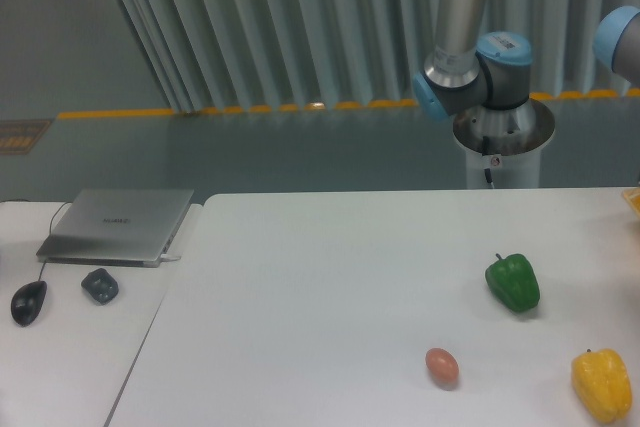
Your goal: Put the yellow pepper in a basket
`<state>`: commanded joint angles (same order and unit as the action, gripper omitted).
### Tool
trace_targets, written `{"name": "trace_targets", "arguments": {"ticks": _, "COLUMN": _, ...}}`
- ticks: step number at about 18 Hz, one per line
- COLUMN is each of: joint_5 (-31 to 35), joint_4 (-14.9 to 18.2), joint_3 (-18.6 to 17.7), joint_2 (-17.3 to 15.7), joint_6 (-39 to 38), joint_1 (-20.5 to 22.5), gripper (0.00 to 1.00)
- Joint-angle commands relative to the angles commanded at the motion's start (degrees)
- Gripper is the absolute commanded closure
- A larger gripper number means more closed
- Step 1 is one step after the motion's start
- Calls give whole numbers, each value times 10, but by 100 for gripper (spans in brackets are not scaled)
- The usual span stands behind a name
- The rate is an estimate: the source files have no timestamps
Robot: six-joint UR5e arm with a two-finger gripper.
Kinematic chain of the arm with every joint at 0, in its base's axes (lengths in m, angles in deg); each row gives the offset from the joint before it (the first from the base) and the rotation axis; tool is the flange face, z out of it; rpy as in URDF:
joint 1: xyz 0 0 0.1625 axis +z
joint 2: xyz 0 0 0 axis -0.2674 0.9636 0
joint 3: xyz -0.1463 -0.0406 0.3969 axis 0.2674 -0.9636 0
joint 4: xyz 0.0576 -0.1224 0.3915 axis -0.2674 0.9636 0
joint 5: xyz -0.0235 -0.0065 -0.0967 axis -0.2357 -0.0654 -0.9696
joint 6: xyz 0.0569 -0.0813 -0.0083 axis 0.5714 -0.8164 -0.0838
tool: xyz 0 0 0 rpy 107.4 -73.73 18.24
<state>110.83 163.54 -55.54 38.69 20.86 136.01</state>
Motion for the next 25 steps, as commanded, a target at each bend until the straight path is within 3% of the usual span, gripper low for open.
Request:
{"name": "trace_targets", "arguments": {"ticks": 6, "joint_5": 2, "joint_4": -2, "joint_3": -3, "joint_2": 1, "joint_6": -7, "joint_1": -10, "gripper": 0}}
{"name": "trace_targets", "arguments": {"ticks": 9, "joint_5": 2, "joint_4": -80, "joint_3": -17, "joint_2": 4, "joint_6": -23, "joint_1": -14, "gripper": 0}}
{"name": "trace_targets", "arguments": {"ticks": 14, "joint_5": 5, "joint_4": -124, "joint_3": -32, "joint_2": 9, "joint_6": -86, "joint_1": -39, "gripper": 0}}
{"name": "trace_targets", "arguments": {"ticks": 17, "joint_5": 1, "joint_4": -168, "joint_3": -29, "joint_2": 28, "joint_6": -108, "joint_1": -55, "gripper": 0}}
{"name": "trace_targets", "arguments": {"ticks": 20, "joint_5": 3, "joint_4": -198, "joint_3": -14, "joint_2": 65, "joint_6": -254, "joint_1": -97, "gripper": 0}}
{"name": "trace_targets", "arguments": {"ticks": 25, "joint_5": 5, "joint_4": -221, "joint_3": -12, "joint_2": 86, "joint_6": -360, "joint_1": -108, "gripper": 0}}
